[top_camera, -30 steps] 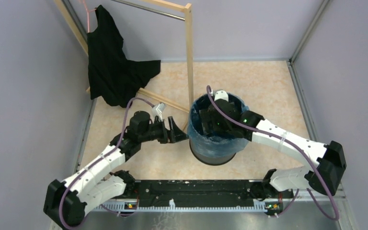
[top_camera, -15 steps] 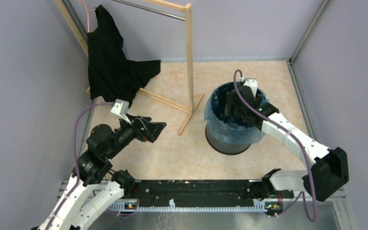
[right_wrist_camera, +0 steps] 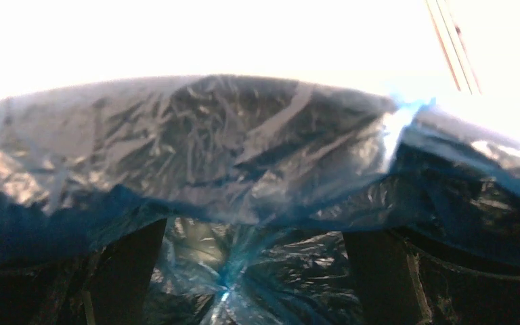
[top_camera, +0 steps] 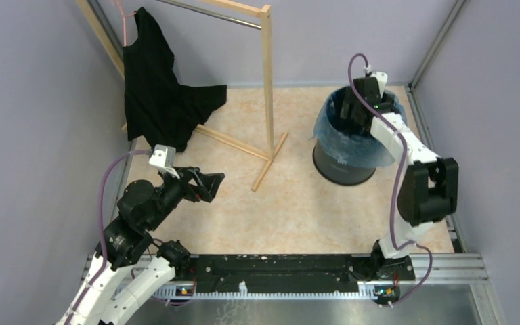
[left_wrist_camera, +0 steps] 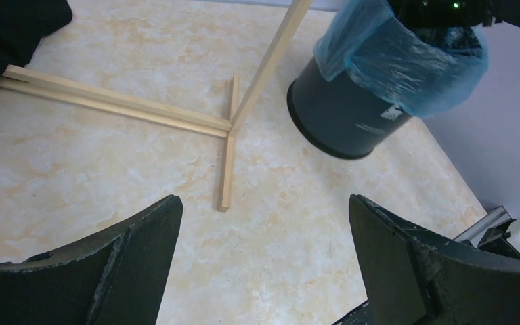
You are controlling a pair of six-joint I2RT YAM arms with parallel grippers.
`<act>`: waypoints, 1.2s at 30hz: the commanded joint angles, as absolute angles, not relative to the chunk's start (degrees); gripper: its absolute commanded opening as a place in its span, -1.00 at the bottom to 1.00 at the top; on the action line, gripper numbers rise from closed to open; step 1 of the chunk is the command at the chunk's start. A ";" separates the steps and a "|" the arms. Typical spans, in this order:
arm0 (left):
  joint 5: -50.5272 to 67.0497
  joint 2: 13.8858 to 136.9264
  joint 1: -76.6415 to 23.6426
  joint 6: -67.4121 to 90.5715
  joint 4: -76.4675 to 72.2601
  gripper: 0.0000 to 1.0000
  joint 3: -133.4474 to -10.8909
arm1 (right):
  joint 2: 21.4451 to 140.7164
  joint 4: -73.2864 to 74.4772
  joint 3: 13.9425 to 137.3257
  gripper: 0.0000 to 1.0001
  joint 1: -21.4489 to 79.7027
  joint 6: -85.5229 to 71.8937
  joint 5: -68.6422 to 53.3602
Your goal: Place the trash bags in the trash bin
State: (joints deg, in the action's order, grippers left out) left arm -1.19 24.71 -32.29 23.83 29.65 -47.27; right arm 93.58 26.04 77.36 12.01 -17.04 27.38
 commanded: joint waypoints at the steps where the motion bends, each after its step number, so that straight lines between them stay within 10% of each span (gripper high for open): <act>1: -2.23 24.76 -32.39 23.22 30.03 0.97 -50.16 | 102.91 17.54 90.42 0.97 7.63 -14.74 23.55; 15: -1.23 28.39 -32.42 27.21 30.56 0.97 -52.66 | 137.27 30.50 140.88 0.97 6.07 -11.25 18.96; 36: 4.48 27.50 -32.35 32.35 31.39 0.97 -51.70 | 105.71 45.84 126.87 0.97 6.07 -14.07 14.14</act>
